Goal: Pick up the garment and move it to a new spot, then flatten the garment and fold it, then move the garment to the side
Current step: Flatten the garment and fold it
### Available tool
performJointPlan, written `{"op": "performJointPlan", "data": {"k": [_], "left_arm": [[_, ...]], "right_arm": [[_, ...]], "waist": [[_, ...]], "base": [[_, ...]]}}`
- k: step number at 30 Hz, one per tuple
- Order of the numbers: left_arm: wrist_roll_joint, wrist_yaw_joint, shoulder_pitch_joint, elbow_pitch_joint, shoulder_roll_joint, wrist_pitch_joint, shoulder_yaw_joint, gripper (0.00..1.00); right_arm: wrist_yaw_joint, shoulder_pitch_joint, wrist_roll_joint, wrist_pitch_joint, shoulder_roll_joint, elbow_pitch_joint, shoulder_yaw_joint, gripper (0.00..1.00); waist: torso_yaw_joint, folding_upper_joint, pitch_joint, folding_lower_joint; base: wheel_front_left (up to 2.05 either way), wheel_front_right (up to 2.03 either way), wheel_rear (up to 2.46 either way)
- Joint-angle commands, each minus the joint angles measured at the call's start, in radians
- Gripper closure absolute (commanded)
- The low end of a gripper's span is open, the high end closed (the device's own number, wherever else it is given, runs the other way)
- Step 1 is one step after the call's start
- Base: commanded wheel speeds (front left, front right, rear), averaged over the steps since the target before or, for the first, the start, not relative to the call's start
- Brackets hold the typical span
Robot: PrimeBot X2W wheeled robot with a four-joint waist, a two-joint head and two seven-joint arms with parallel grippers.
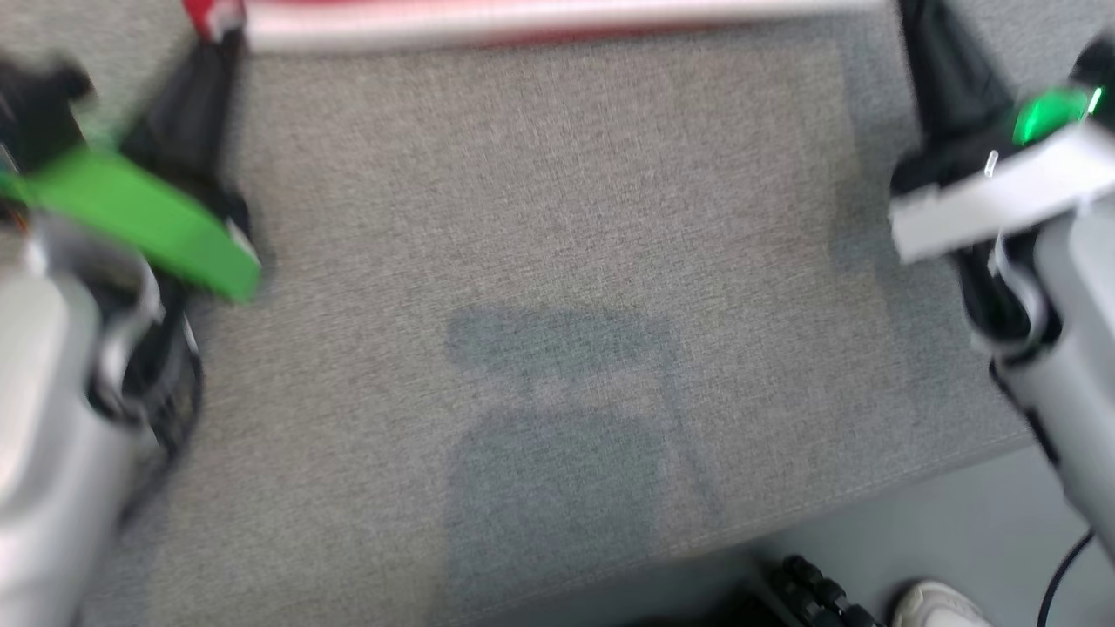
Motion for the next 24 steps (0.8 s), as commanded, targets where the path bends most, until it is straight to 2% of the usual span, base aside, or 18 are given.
{"op": "performJointPlan", "data": {"k": [1,7,9,14,20,24], "left_arm": [[-0.002,0.018,0.056,-0.001,0.017,-0.011,0.004,1.00],[-0.006,0.127,0.397,-0.112,-0.006,-0.079,-0.027,1.00],[-0.022,0.162,0.507,-0.145,-0.029,-0.095,-0.045,1.00],[-0.044,0.242,0.736,-0.211,-0.067,-0.140,-0.079,1.00],[-0.065,0.292,0.878,-0.302,-0.126,-0.191,-0.103,1.00],[-0.069,0.310,0.864,-0.360,-0.141,-0.183,-0.102,1.00]], "right_arm": [[-0.004,0.042,-0.011,-0.005,-0.013,-0.002,-0.020,1.00],[-0.005,0.307,-0.092,-0.005,-0.007,-0.061,-0.056,1.00],[-0.005,0.401,-0.110,-0.005,-0.019,-0.091,-0.070,1.00],[-0.006,0.647,-0.110,-0.005,-0.031,-0.164,-0.160,1.00],[-0.007,0.879,-0.081,-0.006,-0.018,-0.286,-0.283,1.00],[-0.007,0.882,-0.058,-0.006,-0.010,-0.348,-0.326,1.00]], "waist": [[0.041,0.0092,-0.100,0.0000],[0.066,0.0092,-0.222,0.0000],[0.078,0.0092,-0.257,0.0000],[0.107,0.0092,-0.328,0.0000],[0.142,0.0092,-0.341,0.0000],[0.163,0.0092,-0.292,0.0000]], "base": [[0.00,0.00,0.00],[0.00,0.00,0.00],[0.00,0.00,0.00],[0.00,0.00,0.00],[0.00,0.00,0.00],[0.00,0.00,0.00]]}}
